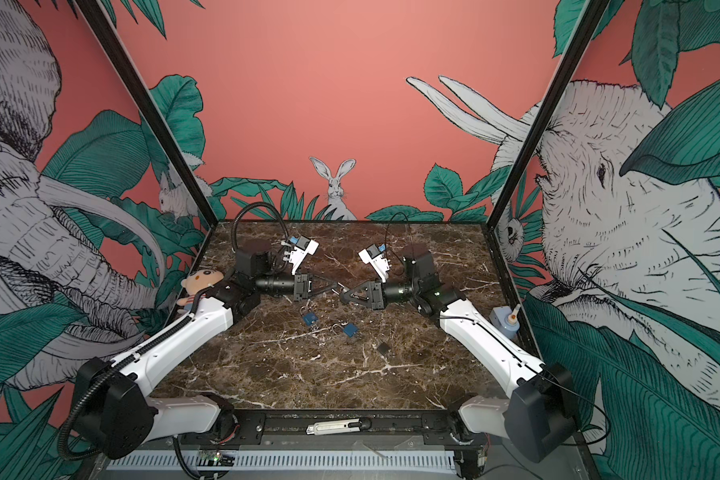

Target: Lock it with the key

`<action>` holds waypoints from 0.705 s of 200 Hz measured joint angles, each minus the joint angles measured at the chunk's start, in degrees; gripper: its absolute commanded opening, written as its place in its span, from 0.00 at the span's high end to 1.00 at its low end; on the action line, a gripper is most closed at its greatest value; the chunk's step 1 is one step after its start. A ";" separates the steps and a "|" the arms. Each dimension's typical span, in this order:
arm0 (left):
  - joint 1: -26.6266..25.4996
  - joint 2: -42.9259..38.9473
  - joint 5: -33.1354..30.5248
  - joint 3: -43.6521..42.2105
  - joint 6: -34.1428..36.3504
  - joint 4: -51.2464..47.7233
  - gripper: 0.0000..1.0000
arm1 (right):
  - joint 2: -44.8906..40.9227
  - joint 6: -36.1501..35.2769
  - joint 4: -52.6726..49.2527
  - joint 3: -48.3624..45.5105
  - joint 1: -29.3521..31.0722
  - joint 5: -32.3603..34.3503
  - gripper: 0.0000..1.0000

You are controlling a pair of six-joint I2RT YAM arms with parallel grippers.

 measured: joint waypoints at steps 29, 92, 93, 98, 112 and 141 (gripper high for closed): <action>0.02 0.00 0.09 -0.55 0.09 1.49 1.00 | -0.11 3.87 3.82 -1.62 -0.20 -1.09 1.00; 0.26 0.07 0.66 -2.29 -1.46 6.01 1.00 | -0.15 8.76 7.89 -2.69 -0.37 -1.81 1.00; 0.26 0.07 0.68 -2.32 -1.53 6.08 1.00 | -0.15 8.87 7.93 -2.69 -0.37 -1.81 1.00; 0.26 0.04 0.74 -2.58 -1.66 6.56 1.00 | -0.15 9.11 8.04 -2.73 -0.37 -1.81 1.00; 0.26 -0.02 0.85 -3.13 -2.12 7.37 1.00 | -0.15 9.86 8.59 -3.02 -0.37 -1.86 1.00; 0.09 -0.22 0.81 -3.67 -2.62 8.59 1.00 | -0.11 11.67 10.21 -3.17 -0.37 -2.03 1.00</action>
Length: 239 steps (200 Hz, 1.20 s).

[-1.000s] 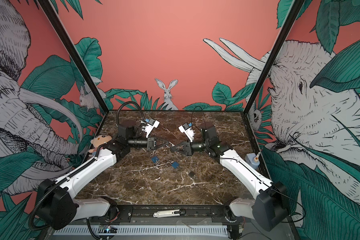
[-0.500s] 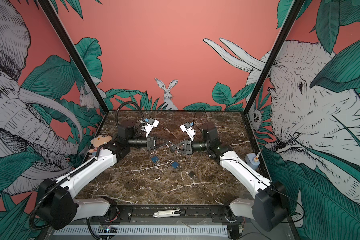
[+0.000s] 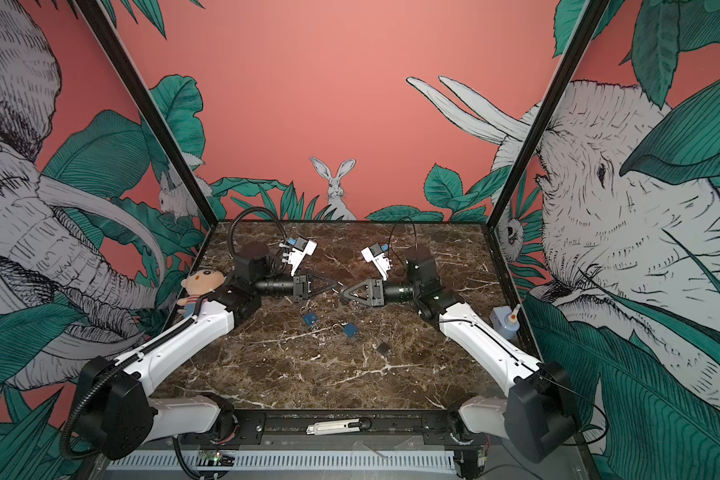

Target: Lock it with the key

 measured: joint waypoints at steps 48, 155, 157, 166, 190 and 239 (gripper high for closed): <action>-0.81 -0.68 -1.25 -0.96 -0.72 1.36 1.00 | 0.31 1.95 1.09 0.00 -0.20 -0.59 1.00; -3.23 -2.12 -8.07 -5.88 -5.57 6.67 1.00 | 2.21 3.69 3.15 -1.38 -0.85 -1.92 1.00; -3.26 -2.14 -8.13 -5.99 -5.70 6.86 1.00 | 2.25 3.74 3.19 -1.38 -0.85 -1.95 1.00; -3.41 -2.19 -8.72 -6.34 -6.19 7.52 1.00 | 2.43 3.91 3.37 -1.38 -0.90 -1.97 1.00; -4.00 -2.29 -10.19 -6.97 -7.37 8.74 1.00 | 2.99 4.26 3.82 -1.38 -1.16 -2.32 1.00; -5.97 -2.16 -15.15 -9.03 -9.97 12.85 1.00 | 4.76 4.48 5.14 -1.38 -1.84 -3.52 1.00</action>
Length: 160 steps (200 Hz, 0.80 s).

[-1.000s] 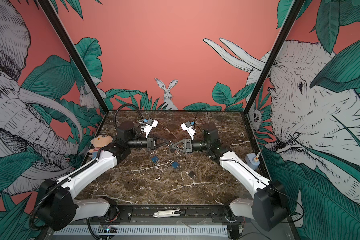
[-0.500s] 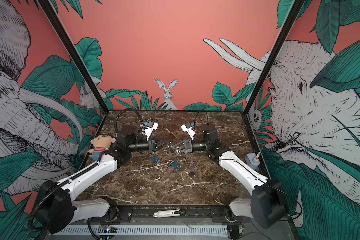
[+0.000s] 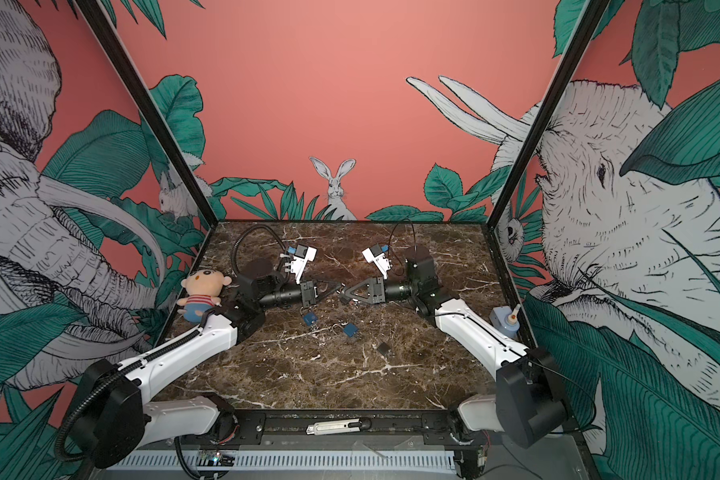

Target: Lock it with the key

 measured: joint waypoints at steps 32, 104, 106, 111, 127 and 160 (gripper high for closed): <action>-0.28 0.35 -1.95 -0.44 -0.46 0.72 1.00 | 0.85 -0.24 0.22 0.00 -0.20 0.15 1.00; -0.76 0.04 -0.22 4.00 2.56 -5.20 1.00 | -2.47 -6.40 -3.48 0.00 -0.20 1.88 1.00; -0.74 0.04 -0.09 4.07 2.56 -5.25 1.00 | -2.56 -6.51 -3.48 0.00 -0.20 1.88 1.00; -0.63 0.07 0.33 4.33 2.49 -5.38 1.00 | -2.78 -6.73 -3.45 0.00 -0.17 1.90 1.00; -0.33 0.11 1.40 4.50 1.99 -5.29 1.00 | -3.08 -7.32 -3.45 0.00 -0.09 1.92 1.00; 0.76 0.13 3.69 3.87 -0.52 -3.48 1.00 | -3.08 -7.80 -3.26 0.00 0.35 2.14 1.00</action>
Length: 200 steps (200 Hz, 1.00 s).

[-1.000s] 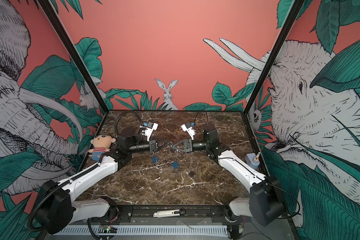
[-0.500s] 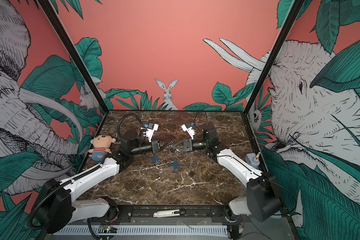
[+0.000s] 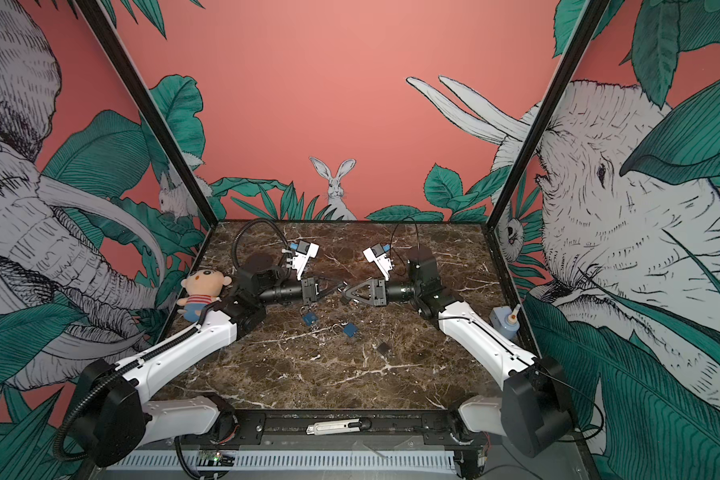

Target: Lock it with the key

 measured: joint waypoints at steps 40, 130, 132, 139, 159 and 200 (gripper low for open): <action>0.74 -0.15 1.64 -0.61 -1.70 1.31 0.95 | 0.00 -0.20 0.20 0.00 0.42 0.17 1.00; 1.03 -0.26 2.21 -0.83 -2.32 1.33 0.87 | 0.02 -0.24 0.61 0.02 0.94 0.70 1.00; 1.03 -0.26 2.21 -0.83 -2.34 1.31 0.87 | 0.02 -0.26 0.61 0.02 0.98 0.74 1.00; 1.03 -0.26 2.21 -0.90 -2.43 1.31 0.87 | 0.02 -0.26 0.70 0.02 1.09 0.85 1.00; 1.03 -0.26 2.21 -0.90 -2.49 1.33 0.87 | 0.04 -0.33 0.74 0.02 1.14 1.05 1.00; 1.03 -0.26 2.29 -0.90 -2.54 1.33 0.89 | 0.04 -0.42 0.79 0.02 1.14 1.07 1.00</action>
